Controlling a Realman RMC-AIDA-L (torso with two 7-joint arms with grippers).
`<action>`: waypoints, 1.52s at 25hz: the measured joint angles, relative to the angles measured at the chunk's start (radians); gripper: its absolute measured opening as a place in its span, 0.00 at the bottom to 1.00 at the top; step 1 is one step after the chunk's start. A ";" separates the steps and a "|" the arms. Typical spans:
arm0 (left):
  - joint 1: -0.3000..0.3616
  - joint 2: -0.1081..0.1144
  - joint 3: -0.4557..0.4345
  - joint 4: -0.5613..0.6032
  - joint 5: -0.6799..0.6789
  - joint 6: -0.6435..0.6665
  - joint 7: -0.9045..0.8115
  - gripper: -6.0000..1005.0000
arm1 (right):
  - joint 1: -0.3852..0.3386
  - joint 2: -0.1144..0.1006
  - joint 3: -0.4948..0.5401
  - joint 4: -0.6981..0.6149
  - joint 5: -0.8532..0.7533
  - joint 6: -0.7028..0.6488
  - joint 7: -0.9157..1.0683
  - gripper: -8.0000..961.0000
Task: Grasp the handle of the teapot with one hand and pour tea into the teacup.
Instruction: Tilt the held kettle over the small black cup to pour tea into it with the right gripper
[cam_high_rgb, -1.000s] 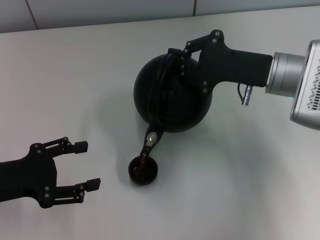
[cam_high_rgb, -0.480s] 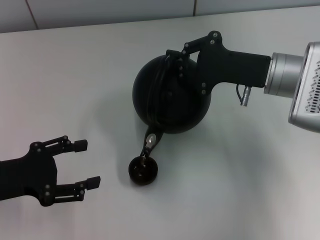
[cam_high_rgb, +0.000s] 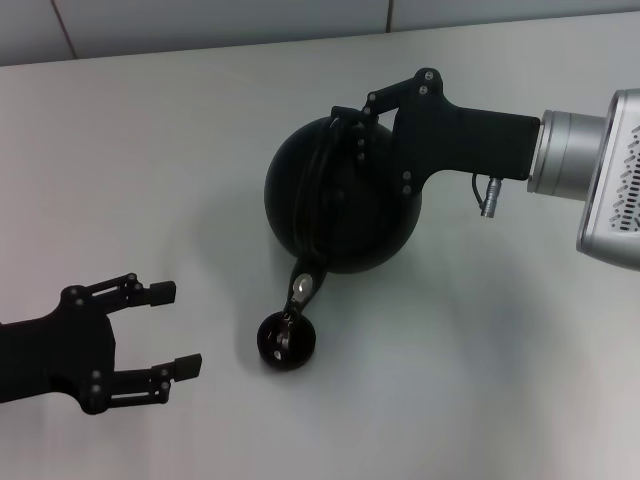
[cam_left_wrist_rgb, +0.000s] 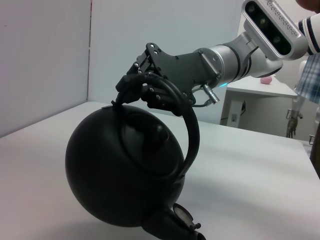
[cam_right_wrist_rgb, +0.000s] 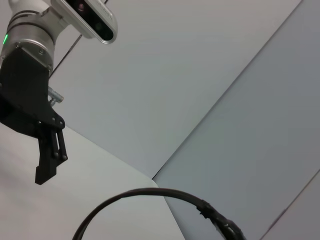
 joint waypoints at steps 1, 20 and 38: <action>0.000 0.000 0.000 0.000 0.000 0.000 0.000 0.84 | 0.000 0.000 0.000 0.000 0.000 0.000 0.000 0.10; 0.001 0.002 0.000 -0.002 0.000 0.001 0.004 0.84 | -0.002 0.000 0.000 0.013 0.031 0.000 -0.002 0.10; -0.001 0.002 0.002 -0.002 0.000 0.001 0.009 0.84 | -0.069 -0.001 0.000 0.096 0.187 -0.015 0.009 0.10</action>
